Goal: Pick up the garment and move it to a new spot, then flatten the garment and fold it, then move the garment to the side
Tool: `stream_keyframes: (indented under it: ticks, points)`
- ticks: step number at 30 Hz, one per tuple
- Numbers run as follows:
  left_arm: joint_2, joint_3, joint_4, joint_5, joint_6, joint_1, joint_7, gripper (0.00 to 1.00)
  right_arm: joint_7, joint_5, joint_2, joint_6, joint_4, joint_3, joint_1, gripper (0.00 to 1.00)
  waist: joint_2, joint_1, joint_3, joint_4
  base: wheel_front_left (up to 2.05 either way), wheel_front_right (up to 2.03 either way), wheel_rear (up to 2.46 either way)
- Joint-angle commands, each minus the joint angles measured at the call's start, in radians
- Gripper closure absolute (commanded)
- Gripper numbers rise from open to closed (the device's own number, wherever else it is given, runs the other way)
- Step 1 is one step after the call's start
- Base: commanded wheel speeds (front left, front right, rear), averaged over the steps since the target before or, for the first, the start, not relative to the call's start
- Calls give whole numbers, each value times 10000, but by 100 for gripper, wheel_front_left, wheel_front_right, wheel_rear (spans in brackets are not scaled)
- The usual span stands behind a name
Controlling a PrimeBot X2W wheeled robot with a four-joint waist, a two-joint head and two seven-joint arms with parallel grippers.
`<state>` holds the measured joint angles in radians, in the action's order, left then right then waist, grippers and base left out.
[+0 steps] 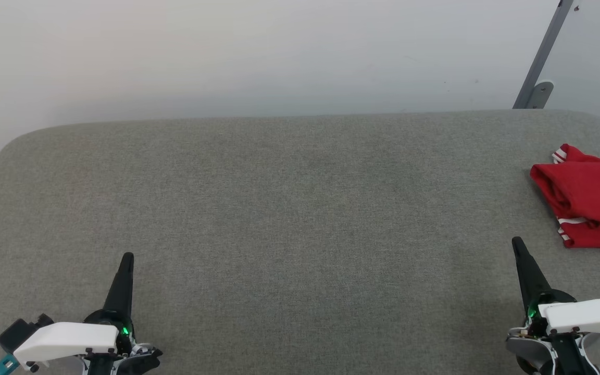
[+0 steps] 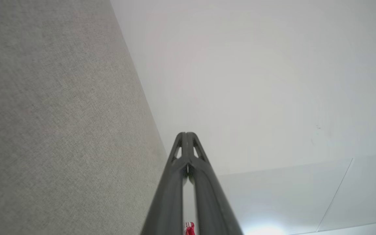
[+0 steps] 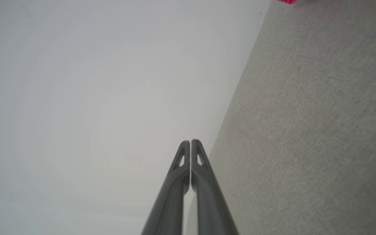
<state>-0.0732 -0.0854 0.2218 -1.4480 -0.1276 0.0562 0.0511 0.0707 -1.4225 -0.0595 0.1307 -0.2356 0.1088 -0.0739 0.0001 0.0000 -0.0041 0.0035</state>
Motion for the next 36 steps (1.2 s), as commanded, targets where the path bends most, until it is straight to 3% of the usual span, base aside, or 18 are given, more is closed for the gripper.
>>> stream_keyframes:
  ticks: [1, 26, 36]
  points:
    - [-23, -53, -1, -206, -44, 221, 57, 100, 74, -195, 39, 1, 1, 43, -184, 100, -1, 0, 2, -1, 0, 0, 0]
    - [155, -189, 244, -1771, -56, 599, 575, 100, 482, -1934, 105, 0, -107, 69, -412, 100, -1, 0, 71, -34, 0, 0, 0]
    - [166, -207, 246, -1742, -56, 586, 580, 100, 460, -1919, 103, 0, -107, 66, -378, 100, -1, 0, 72, -35, 0, 0, 0]
